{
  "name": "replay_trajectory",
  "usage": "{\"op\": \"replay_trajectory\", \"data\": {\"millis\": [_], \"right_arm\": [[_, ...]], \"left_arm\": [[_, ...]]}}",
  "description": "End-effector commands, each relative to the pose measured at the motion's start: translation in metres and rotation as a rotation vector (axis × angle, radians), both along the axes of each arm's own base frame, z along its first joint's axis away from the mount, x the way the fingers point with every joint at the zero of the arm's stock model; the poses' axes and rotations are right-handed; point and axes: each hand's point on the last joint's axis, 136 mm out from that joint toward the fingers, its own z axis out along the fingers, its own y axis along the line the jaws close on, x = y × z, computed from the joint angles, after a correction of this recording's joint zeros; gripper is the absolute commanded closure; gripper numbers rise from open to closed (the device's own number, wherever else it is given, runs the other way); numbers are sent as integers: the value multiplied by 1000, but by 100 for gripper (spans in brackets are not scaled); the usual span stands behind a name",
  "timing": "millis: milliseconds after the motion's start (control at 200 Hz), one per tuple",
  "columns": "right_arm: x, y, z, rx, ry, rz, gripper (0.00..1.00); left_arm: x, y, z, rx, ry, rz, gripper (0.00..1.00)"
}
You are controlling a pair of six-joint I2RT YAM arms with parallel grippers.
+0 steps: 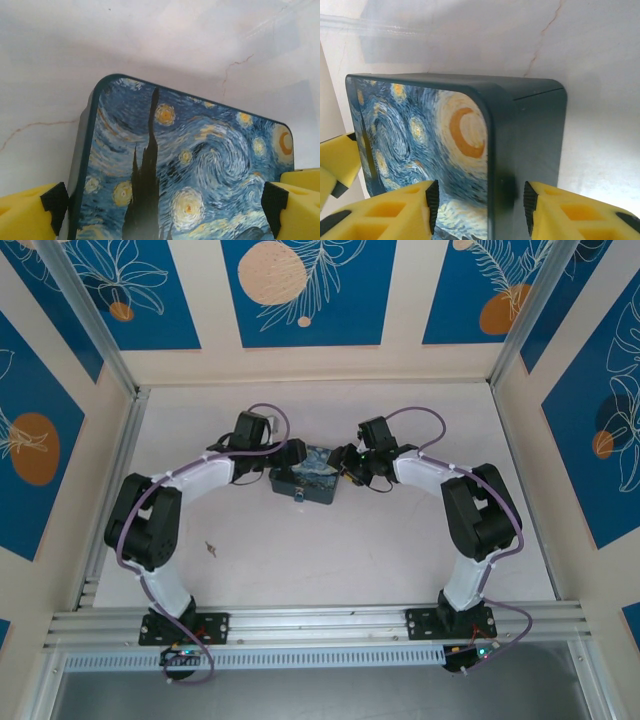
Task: Unlock the padlock with the key
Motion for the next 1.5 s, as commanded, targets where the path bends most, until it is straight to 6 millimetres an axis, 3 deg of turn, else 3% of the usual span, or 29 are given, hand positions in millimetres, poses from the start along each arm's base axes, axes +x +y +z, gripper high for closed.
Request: {"op": "replay_trajectory", "data": {"millis": [0,255,475,615,760,915,970,1065,1230,1350,1495], "right_arm": [[-6,10,10,24,-13,41,55],[-30,9,17,2,-27,71,56],[-54,3,17,0,-28,65,54],[-58,2,13,-14,-26,63,47],[-53,3,12,-22,-21,58,35],[-46,-6,16,-75,-38,23,14],[-45,-20,18,-132,-52,-26,0],[-45,-45,31,-192,-113,-101,0],[-50,-71,50,-216,-154,-158,0],[-64,-72,55,-231,-174,-88,0],[-89,-66,45,-162,-170,-51,1]], "left_arm": [[-14,-15,19,-65,-31,-34,0],[-43,-22,31,-80,-54,-33,0],[-74,-17,20,-85,-40,15,0],[-88,-11,8,-85,-27,59,0],[-89,-4,1,-66,-20,97,0],[-87,4,4,-17,-25,122,0],[-87,12,9,13,-39,141,0],[-88,30,21,72,-61,193,0],[-100,69,46,147,-87,318,0],[-120,103,51,180,-28,435,0],[-147,139,46,205,75,559,0]]}}
